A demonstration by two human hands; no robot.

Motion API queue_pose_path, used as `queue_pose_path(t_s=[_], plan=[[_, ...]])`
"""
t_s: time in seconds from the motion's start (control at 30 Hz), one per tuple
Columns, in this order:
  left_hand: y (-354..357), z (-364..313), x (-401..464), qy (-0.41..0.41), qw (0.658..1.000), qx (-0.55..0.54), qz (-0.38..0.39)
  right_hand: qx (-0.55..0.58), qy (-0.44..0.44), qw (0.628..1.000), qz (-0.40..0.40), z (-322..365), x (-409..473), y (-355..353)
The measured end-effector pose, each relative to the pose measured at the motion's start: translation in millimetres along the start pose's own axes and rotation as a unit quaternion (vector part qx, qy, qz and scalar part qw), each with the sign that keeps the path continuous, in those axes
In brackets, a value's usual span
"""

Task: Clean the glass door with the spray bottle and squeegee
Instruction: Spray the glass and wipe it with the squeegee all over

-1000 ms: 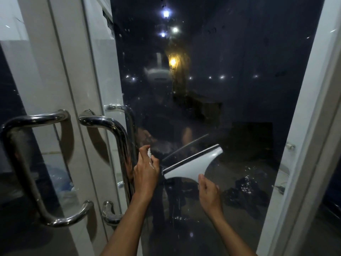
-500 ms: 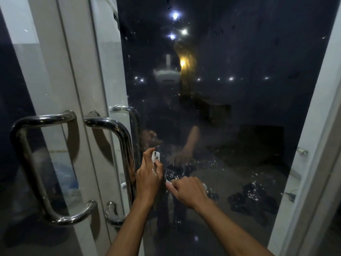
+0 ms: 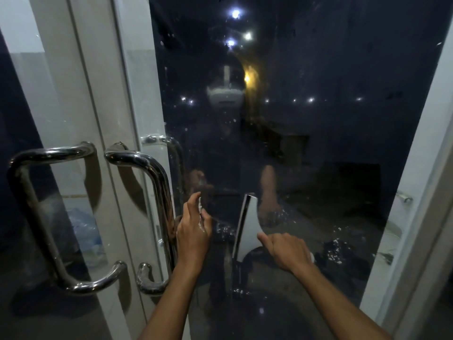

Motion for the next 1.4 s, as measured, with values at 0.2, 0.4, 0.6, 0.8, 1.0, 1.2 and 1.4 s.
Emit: queue_pose_path(t_s=[0.2, 0.4, 0.6, 0.8, 1.0, 1.2, 1.4], plan=[[3.1, 2.8, 0.2, -0.021, 1.0, 0.02, -0.01, -0.005, 0.027, 0.998, -0.052, -38.3, -25.6, -5.9], [5.3, 0.0, -3.6, 0.001, 1.0, 0.024, 0.002, -0.016, -0.064, 0.994, -0.087, 37.0, -4.8, -22.7], [7.0, 4.0, -6.6, 0.007, 0.999, 0.04, -0.005, -0.053, -0.075, 0.994, -0.059, 68.0, 22.0, -19.3], [7.7, 5.2, -7.6, 0.002, 0.997, 0.066, -0.037, -0.04, 0.034, 0.997, -0.06, -35.2, -6.9, -15.7], [11.4, 3.4, -10.7, 0.007, 0.996, 0.079, -0.049, -0.001, 0.106, 0.99, -0.097, -93.2, -46.4, -23.5], [46.8, -26.4, -36.0, 0.058, 0.998, 0.026, 0.03, -0.028, 0.026, 0.996, -0.085, -46.3, -29.1, -25.0], [69.5, -54.1, -47.8, 0.075, 0.995, -0.003, 0.06, -0.056, 0.018, 0.996, -0.069, -54.2, -16.0, -22.3]])
Point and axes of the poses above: each hand's wrist, its own x-axis towards the middle knuckle, its own y-axis out of the palm, z = x × y, the point moved 7 cm from there along x, towards the middle knuckle, and after that the axes turned 5 degrees about x, right-handed, at the moved point
